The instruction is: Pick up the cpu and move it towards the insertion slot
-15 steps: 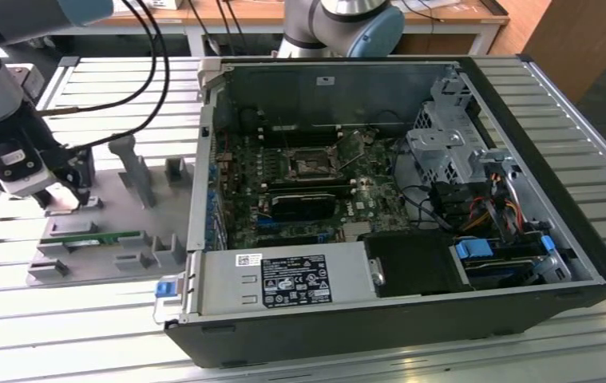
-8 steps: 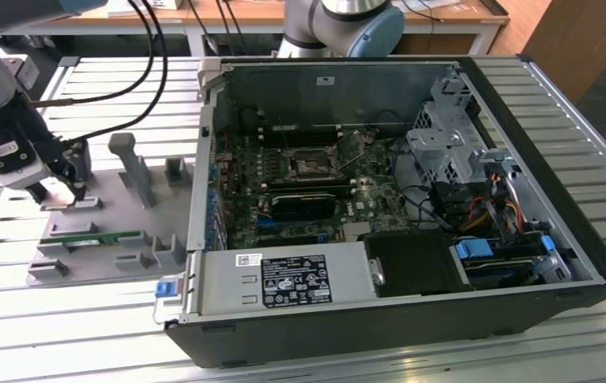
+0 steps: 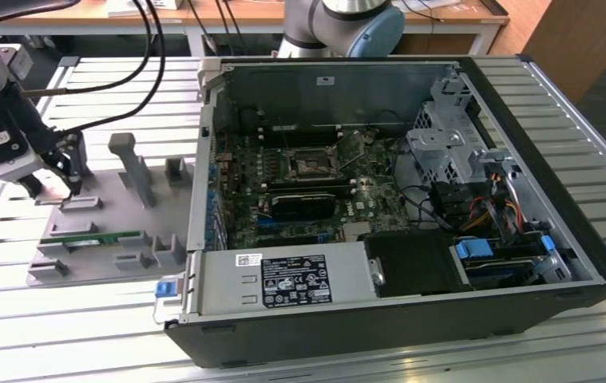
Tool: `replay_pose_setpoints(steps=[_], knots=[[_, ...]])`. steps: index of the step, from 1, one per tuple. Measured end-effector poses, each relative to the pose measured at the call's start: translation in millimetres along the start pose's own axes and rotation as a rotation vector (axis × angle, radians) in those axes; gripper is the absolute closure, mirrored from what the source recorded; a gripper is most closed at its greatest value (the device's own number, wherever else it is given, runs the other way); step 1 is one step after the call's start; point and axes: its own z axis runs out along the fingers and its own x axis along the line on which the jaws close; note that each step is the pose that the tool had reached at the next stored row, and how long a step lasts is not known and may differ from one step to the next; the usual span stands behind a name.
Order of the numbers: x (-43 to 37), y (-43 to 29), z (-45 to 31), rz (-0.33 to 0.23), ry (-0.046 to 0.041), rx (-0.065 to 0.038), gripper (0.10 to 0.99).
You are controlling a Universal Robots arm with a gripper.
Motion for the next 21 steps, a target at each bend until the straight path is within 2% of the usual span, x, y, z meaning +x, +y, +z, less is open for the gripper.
replay_pose_setpoints(steps=[10, 21], knots=[[0.0, 0.3, -11.2, 0.002, 0.0, 0.0, 0.541], [0.0, 0.5, -16.3, 0.004, -0.0001, 0.0, 0.541]])
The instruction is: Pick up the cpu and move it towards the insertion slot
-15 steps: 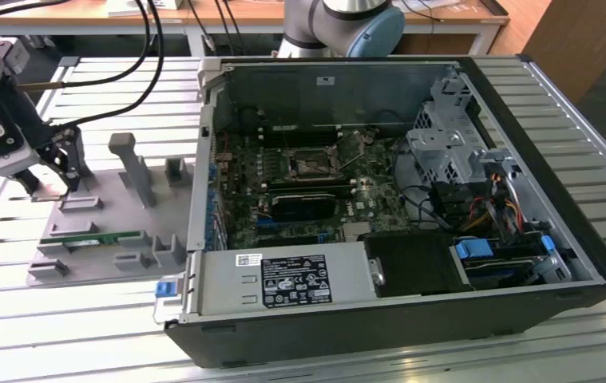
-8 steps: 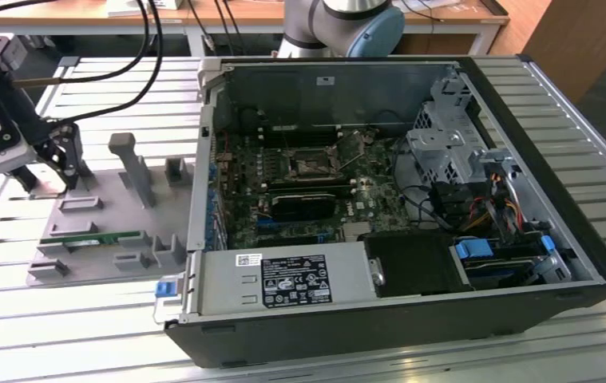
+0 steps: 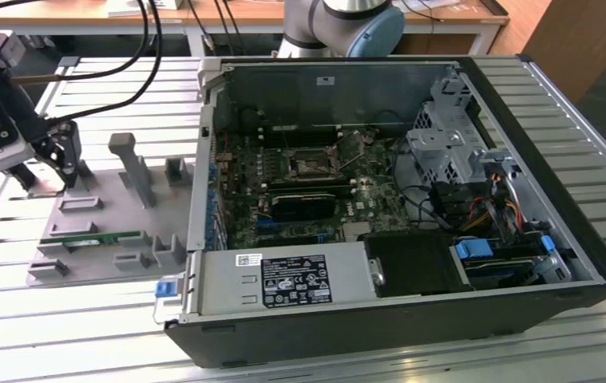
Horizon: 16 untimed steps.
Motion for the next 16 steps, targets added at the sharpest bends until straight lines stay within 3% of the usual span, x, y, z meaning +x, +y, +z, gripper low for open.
replay_pose_setpoints(steps=[16], knots=[[0.0, 0.5, -17.0, 0.001, 0.0, 0.0, 0.541]])
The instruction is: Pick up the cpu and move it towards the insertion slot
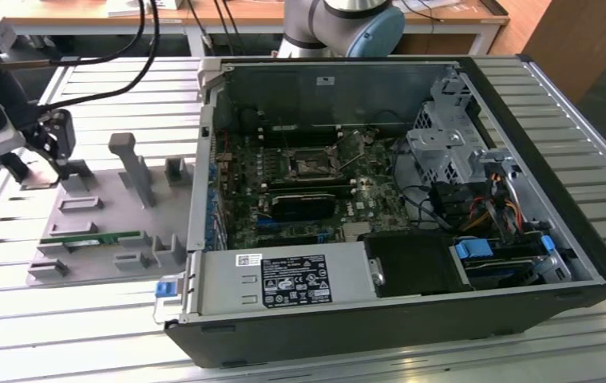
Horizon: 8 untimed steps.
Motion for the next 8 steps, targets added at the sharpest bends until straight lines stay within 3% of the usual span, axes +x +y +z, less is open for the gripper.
replay_pose_setpoints(steps=[8], knots=[[0.0, 0.3, -8.6, 0.001, -0.0001, 0.0, 0.541]])
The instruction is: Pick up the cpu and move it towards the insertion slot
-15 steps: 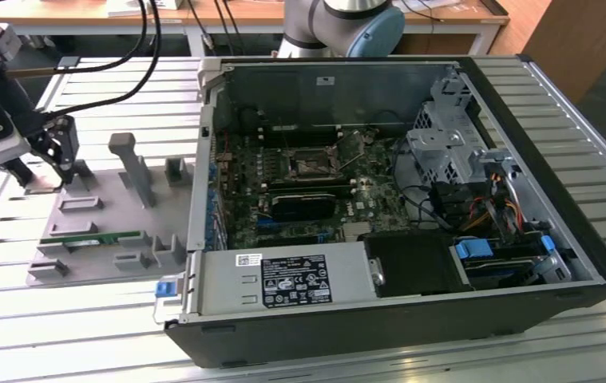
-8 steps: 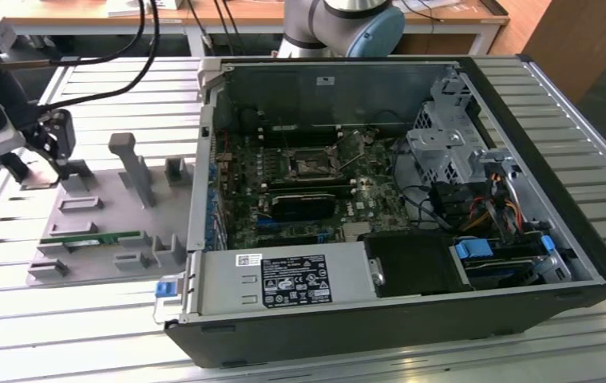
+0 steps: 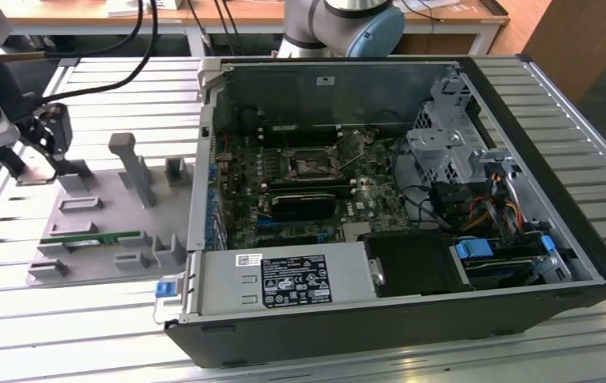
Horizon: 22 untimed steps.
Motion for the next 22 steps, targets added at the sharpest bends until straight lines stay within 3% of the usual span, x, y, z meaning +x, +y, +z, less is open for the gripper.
replay_pose_setpoints(steps=[16, 22], knots=[[0.0, 0.5, -16.4, 0.001, -0.0004, -0.001, 0.541], [0.1, 1.4, -24.3, 0.001, 0.0, 0.005, 0.541]])
